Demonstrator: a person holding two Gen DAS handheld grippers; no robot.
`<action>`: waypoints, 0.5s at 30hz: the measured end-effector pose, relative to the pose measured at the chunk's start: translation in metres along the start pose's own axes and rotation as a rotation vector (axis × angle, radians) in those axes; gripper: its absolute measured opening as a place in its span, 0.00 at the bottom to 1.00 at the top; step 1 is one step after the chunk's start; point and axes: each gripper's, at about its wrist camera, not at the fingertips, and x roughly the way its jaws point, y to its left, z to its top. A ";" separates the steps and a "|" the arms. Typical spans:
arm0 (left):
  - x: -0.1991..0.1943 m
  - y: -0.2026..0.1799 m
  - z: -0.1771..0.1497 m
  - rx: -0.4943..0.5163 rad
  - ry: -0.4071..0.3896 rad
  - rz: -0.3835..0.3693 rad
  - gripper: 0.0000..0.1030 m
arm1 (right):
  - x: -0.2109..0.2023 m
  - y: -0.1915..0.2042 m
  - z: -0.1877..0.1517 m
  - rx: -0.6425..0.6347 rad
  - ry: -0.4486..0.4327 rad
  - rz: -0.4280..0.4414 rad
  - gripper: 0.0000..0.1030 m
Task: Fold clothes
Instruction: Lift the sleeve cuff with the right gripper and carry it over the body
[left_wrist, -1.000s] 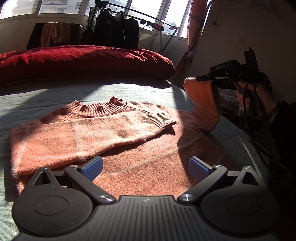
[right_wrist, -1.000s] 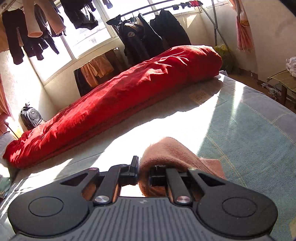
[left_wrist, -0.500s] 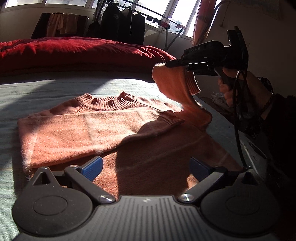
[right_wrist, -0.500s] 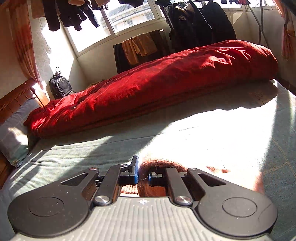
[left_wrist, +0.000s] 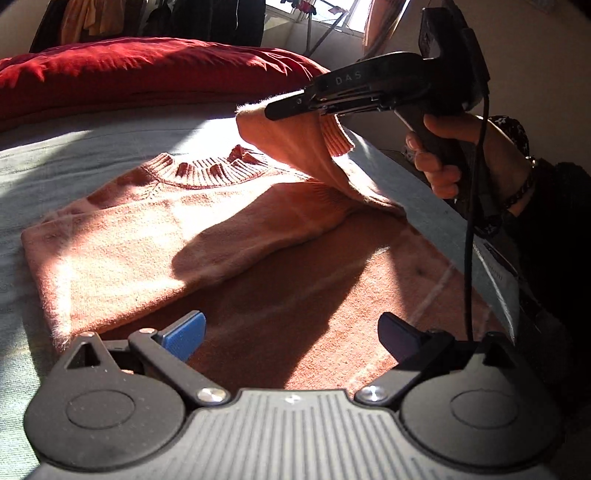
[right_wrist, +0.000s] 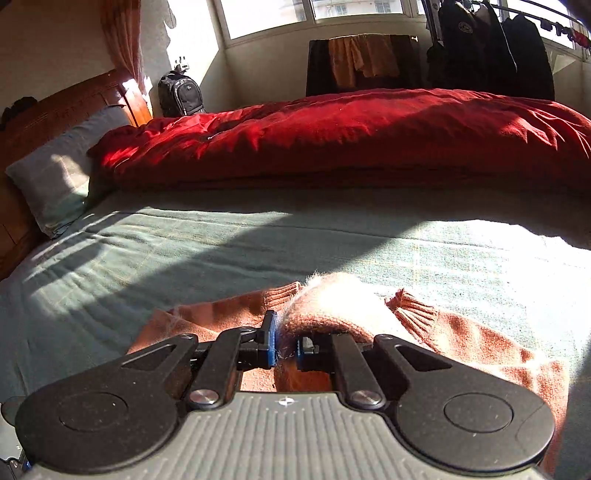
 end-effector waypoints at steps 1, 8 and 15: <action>0.000 0.004 0.001 -0.008 -0.004 0.004 0.96 | 0.002 0.005 0.001 -0.020 -0.001 0.007 0.11; 0.004 0.030 -0.004 -0.108 -0.030 -0.046 0.96 | 0.032 0.047 -0.019 -0.251 0.060 -0.030 0.11; 0.012 0.033 -0.013 -0.106 -0.002 -0.028 0.96 | 0.070 0.074 -0.046 -0.415 0.173 -0.053 0.11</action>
